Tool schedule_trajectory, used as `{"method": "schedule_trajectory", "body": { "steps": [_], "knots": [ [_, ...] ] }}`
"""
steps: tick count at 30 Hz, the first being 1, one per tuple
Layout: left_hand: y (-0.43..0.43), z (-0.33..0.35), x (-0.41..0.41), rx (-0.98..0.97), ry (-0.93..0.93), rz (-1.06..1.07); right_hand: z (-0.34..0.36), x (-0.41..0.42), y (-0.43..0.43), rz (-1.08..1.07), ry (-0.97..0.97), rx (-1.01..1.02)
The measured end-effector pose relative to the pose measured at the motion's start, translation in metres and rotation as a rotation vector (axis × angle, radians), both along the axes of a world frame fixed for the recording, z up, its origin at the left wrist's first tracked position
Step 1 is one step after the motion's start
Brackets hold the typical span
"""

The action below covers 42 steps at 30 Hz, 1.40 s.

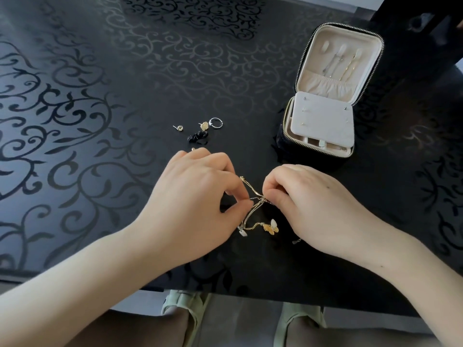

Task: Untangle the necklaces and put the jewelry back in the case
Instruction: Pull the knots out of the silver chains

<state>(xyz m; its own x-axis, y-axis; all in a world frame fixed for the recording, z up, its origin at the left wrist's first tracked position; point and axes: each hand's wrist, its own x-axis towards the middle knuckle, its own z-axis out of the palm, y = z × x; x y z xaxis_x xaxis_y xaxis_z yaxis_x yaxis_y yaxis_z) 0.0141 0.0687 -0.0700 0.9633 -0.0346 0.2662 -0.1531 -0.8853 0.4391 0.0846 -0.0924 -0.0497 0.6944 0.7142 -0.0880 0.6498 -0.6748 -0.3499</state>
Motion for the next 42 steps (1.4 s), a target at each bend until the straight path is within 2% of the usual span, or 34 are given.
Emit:
{"method": "schedule_trajectory", "body": {
  "steps": [7,12,20,32,42],
  "knots": [
    [-0.010,-0.002,0.006,-0.055,0.027,0.074,0.002,-0.002,-0.001,0.000,0.045,0.033],
    [-0.014,0.003,0.008,-0.215,0.119,0.105,0.002,-0.003,-0.001,0.002,0.065,0.064],
    [-0.013,0.005,0.009,-0.371,0.226,0.102,0.002,-0.004,-0.005,-0.008,0.033,0.092],
    [-0.009,0.005,0.010,-0.394,0.227,0.077,0.001,-0.003,-0.010,-0.041,0.093,0.138],
    [-0.011,0.005,0.011,-0.414,0.256,0.069,0.002,-0.001,-0.009,-0.059,0.310,0.250]
  ]
}}
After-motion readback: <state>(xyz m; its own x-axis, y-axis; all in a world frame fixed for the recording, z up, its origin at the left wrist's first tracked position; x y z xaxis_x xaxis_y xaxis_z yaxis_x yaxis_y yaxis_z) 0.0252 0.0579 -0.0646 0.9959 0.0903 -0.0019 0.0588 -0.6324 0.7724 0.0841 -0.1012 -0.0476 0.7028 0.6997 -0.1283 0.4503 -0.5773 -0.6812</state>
